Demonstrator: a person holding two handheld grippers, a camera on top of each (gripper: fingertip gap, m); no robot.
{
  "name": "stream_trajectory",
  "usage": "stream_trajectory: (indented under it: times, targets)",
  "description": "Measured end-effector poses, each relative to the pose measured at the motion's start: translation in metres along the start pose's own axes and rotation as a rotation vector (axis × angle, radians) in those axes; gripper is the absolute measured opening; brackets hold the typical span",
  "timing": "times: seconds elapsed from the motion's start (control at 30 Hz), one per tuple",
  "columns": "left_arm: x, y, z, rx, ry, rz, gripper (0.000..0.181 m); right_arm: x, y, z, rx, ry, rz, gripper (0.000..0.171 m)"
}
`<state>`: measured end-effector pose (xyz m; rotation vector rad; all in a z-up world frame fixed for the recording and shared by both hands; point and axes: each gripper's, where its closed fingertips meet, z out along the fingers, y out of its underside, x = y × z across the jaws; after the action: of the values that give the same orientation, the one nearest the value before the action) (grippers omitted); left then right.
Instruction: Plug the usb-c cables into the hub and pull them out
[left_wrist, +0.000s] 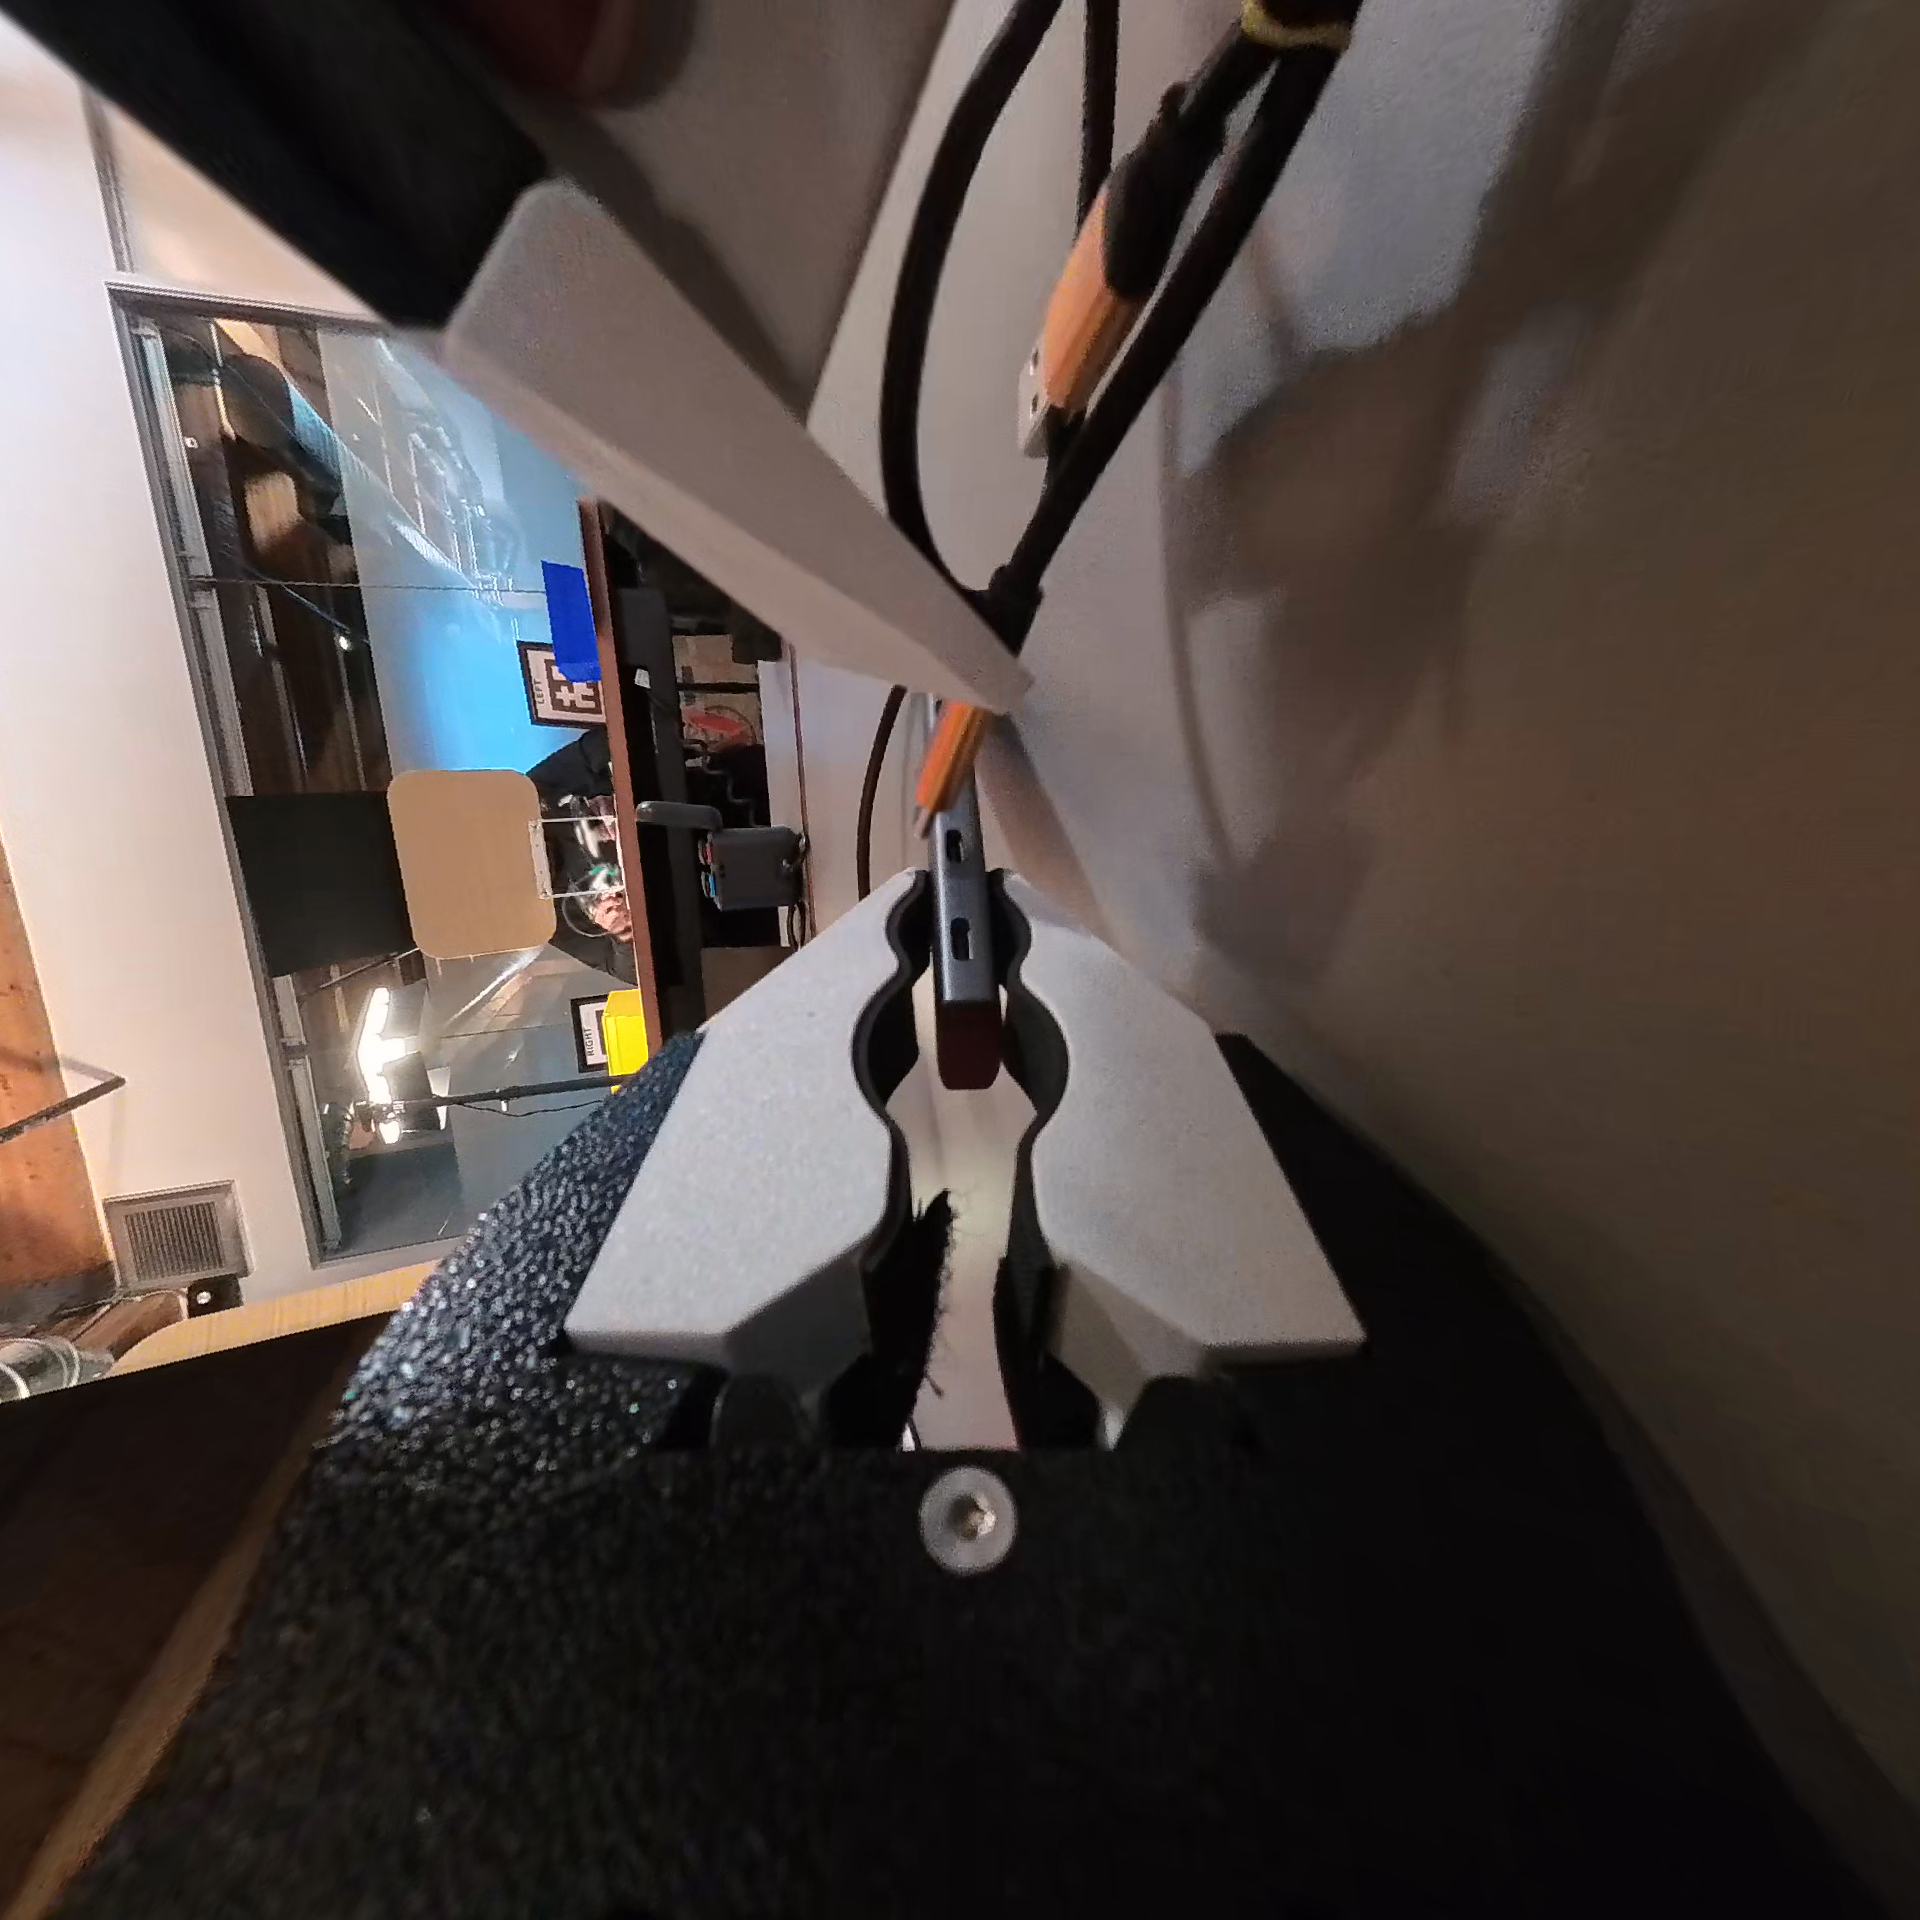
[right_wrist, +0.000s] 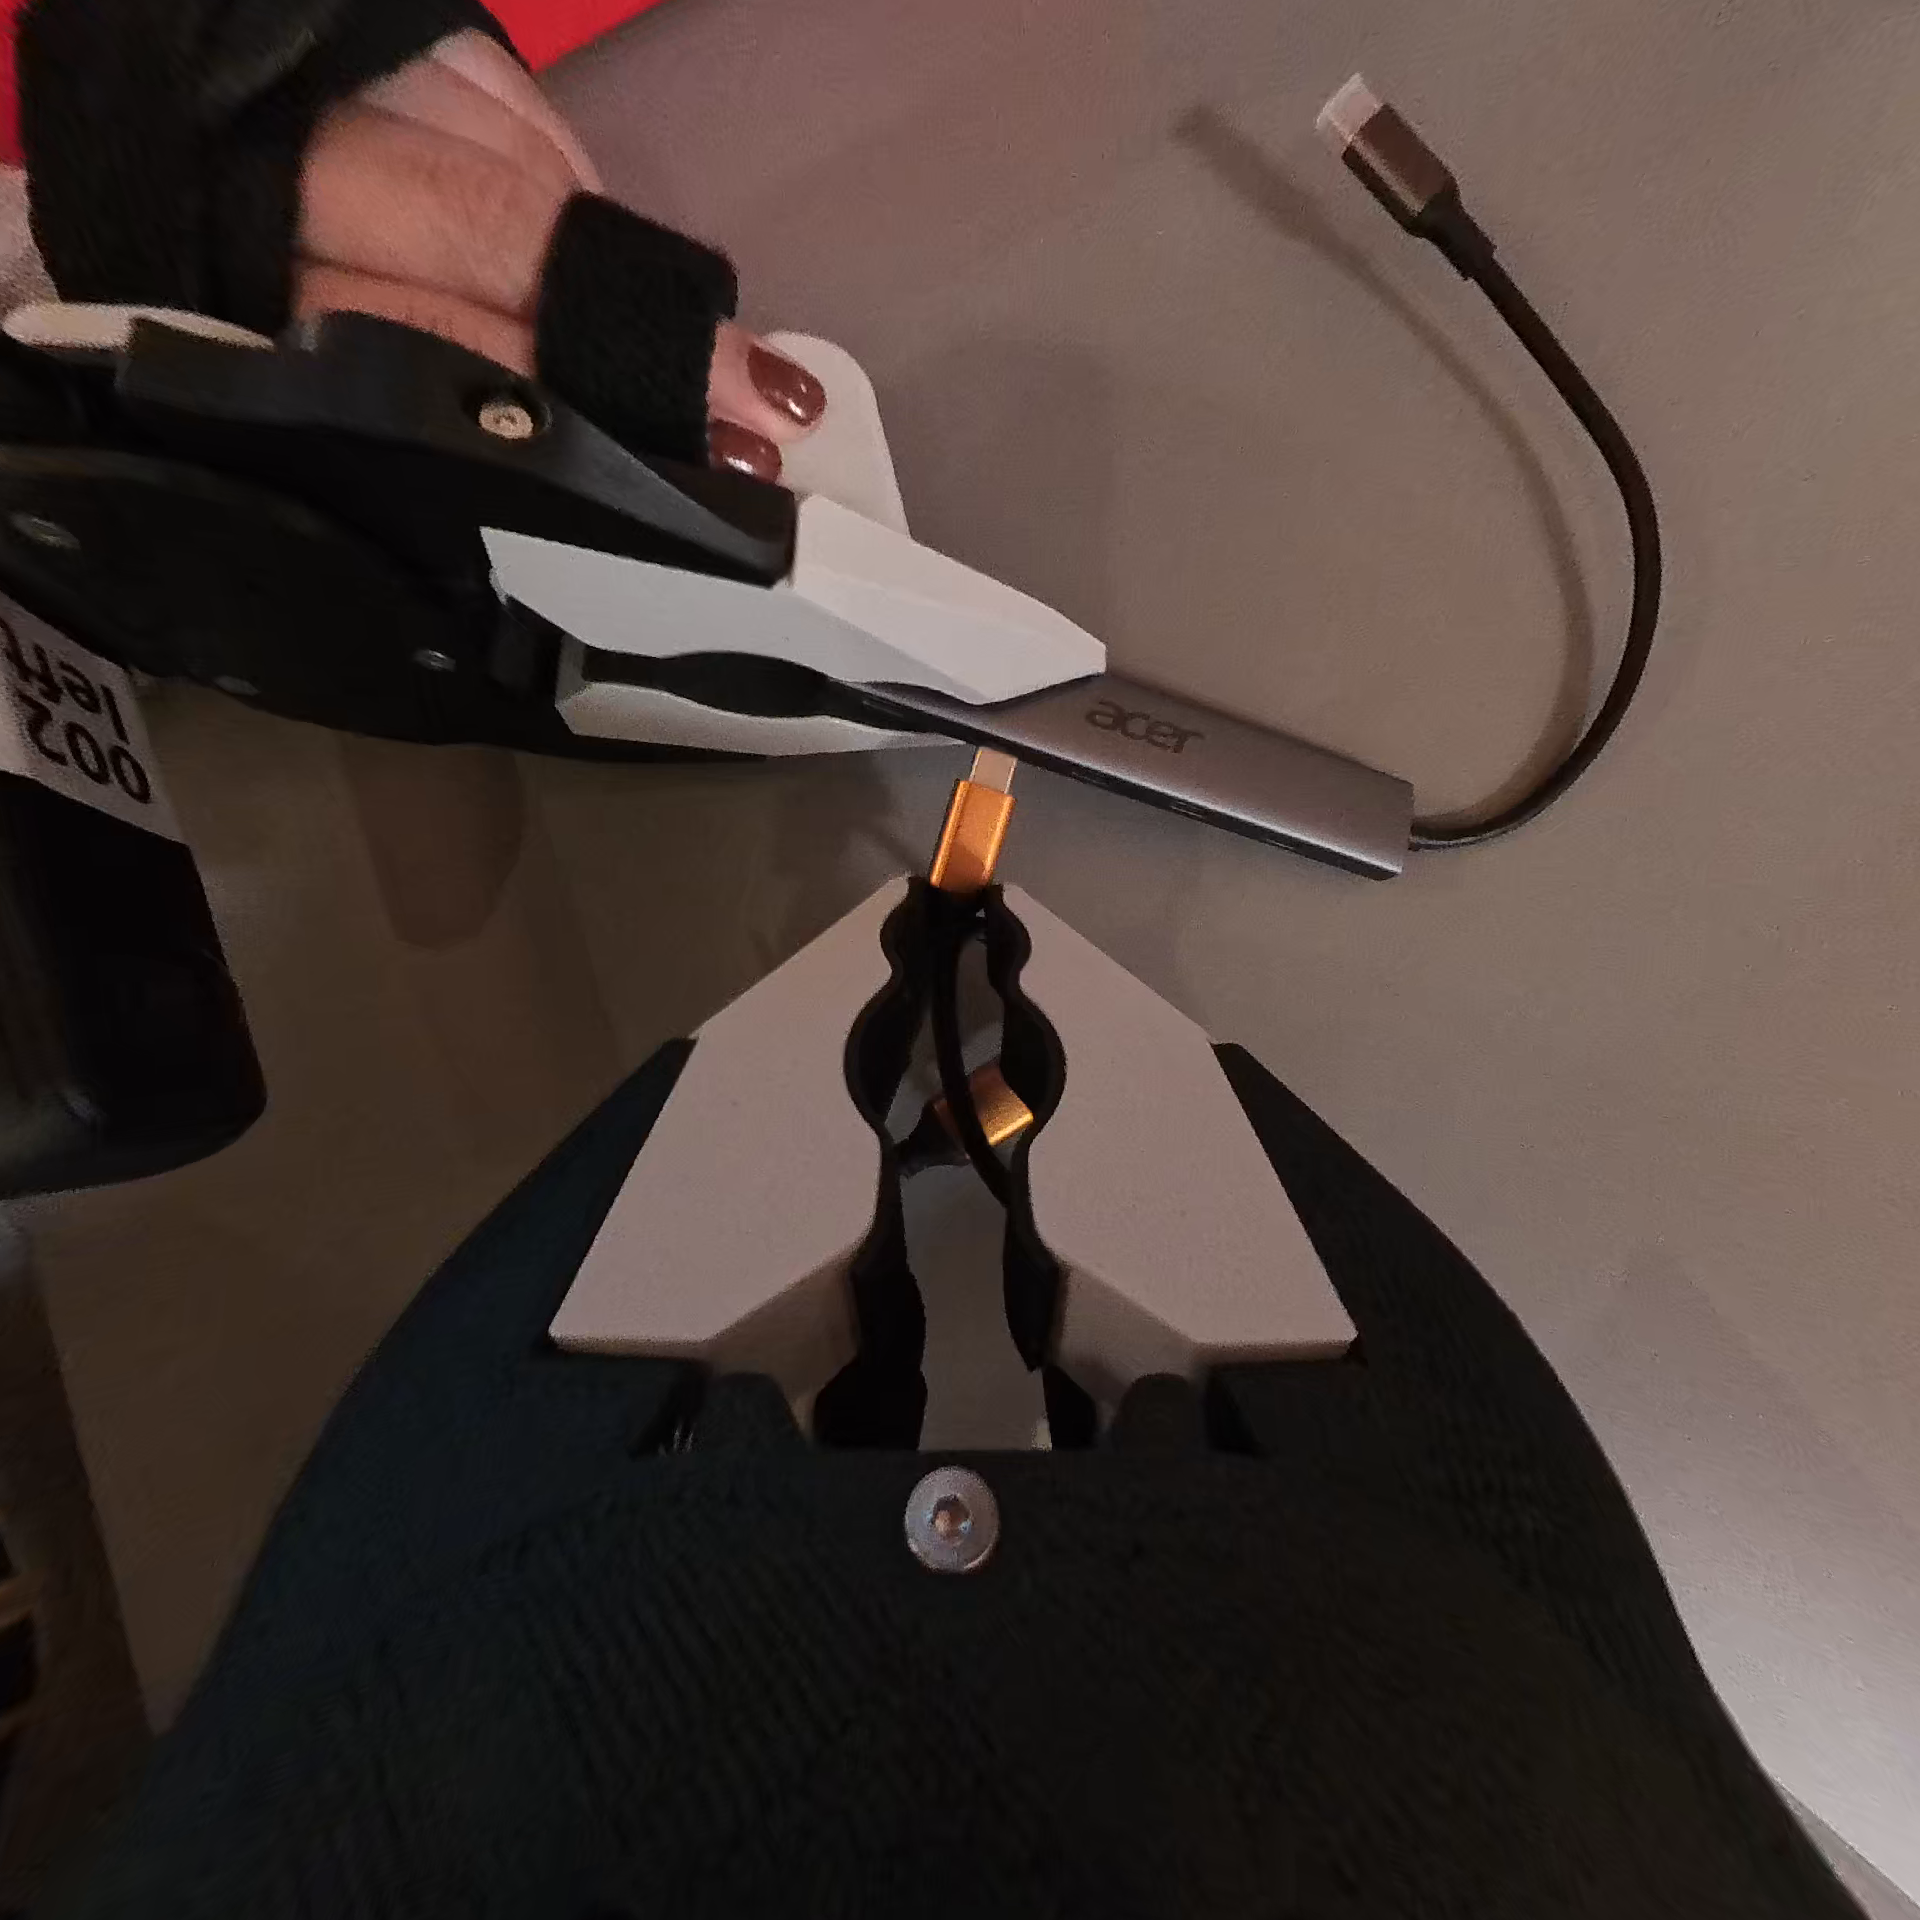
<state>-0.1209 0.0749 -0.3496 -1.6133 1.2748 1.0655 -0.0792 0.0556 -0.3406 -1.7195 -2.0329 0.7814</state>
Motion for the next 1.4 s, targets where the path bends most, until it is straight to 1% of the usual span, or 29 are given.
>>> stream_trajectory:
  times: [0.17, 0.5, 0.8, 0.93, 1.1, 1.3, 1.4]
  targets:
    - [0.0004, 0.0000, 0.0002, 0.000, -0.001, 0.006, 0.007, -0.0033, 0.0034, 0.0049, -0.070, -0.020, -0.038, 0.009]
    - [0.0011, 0.0010, 0.0008, 0.003, 0.001, 0.017, 0.007, -0.0004, -0.0005, 0.0057, -0.087, -0.057, -0.034, 0.008]
    - [0.0017, -0.0006, 0.0010, -0.016, -0.015, 0.080, 0.007, 0.0016, 0.0014, 0.0068, -0.140, -0.070, -0.059, 0.009]
    - [0.0023, -0.0027, 0.0009, -0.028, -0.034, 0.142, 0.007, 0.0014, 0.0011, 0.0063, -0.162, -0.065, -0.080, 0.008]
    - [0.0028, -0.0023, 0.0014, -0.035, -0.012, 0.064, 0.007, 0.0009, -0.0023, 0.0053, -0.112, -0.046, -0.069, 0.008]
    - [0.0038, -0.0064, 0.0017, -0.050, -0.037, 0.098, 0.007, 0.0021, 0.0011, 0.0058, -0.077, -0.056, -0.030, 0.008]
    - [0.0044, -0.0066, 0.0022, -0.054, -0.034, 0.092, 0.007, -0.0001, -0.0034, 0.0042, -0.060, -0.038, -0.053, 0.007]
